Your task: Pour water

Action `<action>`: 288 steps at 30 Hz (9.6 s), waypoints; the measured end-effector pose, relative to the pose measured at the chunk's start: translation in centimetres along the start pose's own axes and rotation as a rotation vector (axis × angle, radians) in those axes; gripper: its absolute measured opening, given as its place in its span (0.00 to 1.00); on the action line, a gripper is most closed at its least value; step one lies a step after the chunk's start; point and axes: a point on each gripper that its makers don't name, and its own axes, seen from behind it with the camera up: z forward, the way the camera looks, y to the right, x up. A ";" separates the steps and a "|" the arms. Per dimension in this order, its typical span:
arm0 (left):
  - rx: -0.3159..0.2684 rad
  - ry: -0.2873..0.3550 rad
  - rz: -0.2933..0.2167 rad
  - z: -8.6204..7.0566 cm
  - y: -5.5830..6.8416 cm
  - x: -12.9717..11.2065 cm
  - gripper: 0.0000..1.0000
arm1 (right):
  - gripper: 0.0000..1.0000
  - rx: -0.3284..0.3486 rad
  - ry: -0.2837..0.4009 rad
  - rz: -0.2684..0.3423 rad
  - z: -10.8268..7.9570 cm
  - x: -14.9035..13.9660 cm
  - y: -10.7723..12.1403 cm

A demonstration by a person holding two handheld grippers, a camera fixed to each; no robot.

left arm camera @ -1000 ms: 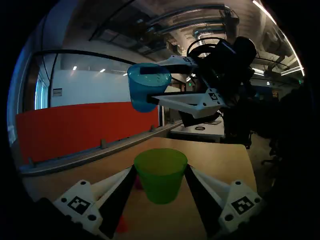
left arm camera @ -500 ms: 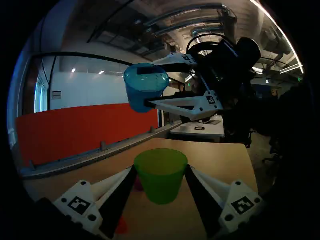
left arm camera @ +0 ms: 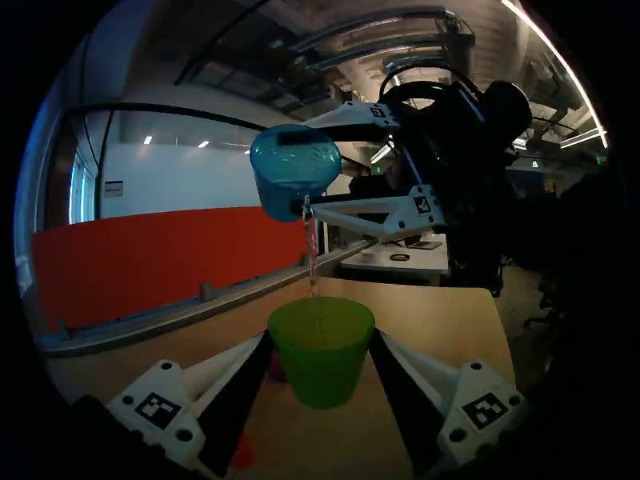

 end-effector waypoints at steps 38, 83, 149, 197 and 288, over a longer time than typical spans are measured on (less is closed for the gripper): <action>0.003 0.004 -0.004 -0.3 0.0 0.3 0.86 | 0.89 -0.017 0.002 -0.117 0.3 0.9 0.9; 0.017 0.011 0.003 -0.5 -0.3 0.5 0.86 | 0.89 -0.036 0.000 -0.273 1.6 2.3 1.8; 0.021 0.017 -0.002 -0.5 -0.5 0.6 0.86 | 0.89 -0.061 -0.006 -0.466 2.0 3.8 1.9; 0.039 0.024 0.006 -0.9 -0.8 1.3 0.86 | 0.89 0.049 0.159 0.954 -1.3 7.2 -0.4; 0.010 -0.176 -0.023 -1.0 0.8 -7.8 0.86 | 0.90 0.196 -0.067 1.081 -6.7 -3.1 -15.6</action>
